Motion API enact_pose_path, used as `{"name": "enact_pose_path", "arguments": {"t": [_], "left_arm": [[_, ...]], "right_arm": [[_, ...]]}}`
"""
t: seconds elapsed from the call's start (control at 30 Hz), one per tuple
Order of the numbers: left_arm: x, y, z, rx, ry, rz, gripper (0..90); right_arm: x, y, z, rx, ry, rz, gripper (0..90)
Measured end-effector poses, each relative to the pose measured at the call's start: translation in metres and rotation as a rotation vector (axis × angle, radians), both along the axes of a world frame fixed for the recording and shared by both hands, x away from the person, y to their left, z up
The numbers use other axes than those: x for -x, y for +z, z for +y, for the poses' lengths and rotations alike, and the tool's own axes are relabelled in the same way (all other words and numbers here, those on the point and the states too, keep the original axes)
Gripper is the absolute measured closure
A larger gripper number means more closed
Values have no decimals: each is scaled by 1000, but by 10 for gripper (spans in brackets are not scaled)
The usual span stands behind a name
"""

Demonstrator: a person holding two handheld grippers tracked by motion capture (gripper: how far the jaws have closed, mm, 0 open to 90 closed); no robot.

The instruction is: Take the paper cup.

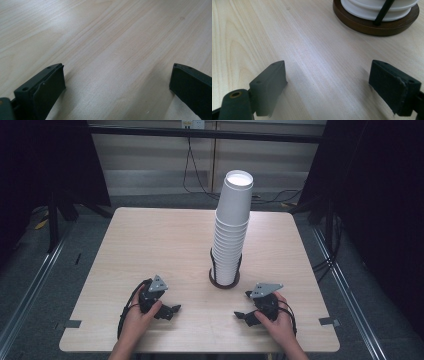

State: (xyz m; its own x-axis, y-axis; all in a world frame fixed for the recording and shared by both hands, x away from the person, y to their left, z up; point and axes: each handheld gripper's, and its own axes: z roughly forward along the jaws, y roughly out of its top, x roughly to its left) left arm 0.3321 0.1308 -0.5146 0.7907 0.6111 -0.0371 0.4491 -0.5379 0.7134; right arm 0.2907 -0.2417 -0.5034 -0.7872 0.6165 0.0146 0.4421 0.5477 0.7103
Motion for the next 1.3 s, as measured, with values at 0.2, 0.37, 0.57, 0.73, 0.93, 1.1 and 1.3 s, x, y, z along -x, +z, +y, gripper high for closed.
{"name": "enact_pose_path", "arguments": {"t": [0.2, 0.37, 0.57, 0.73, 0.93, 1.1, 1.3], "left_arm": [[0, 0, 0, 0, 9, 0, 2], [0, 4, -1, 32, -24, 21, 64], [-2, 18, -2, 57, -48, 26, 84], [-6, 30, -3, 67, -60, 38, 104], [-11, 47, -8, 88, -81, 41, 111], [-19, 66, -13, 89, -97, 47, 118], [-23, 79, -16, 92, -112, 48, 119]], "right_arm": [[-1, 0, 0, -1, 2, 2, 139], [-1, 0, -1, -9, 3, 7, 139], [-2, 4, -3, -34, 0, 29, 141], [-4, 15, -3, -49, 2, 37, 144], [-6, 32, -5, -89, 18, 14, 143], [-10, 50, -9, -105, 15, -5, 143], [-14, 61, -10, -122, 19, -4, 143]]}}
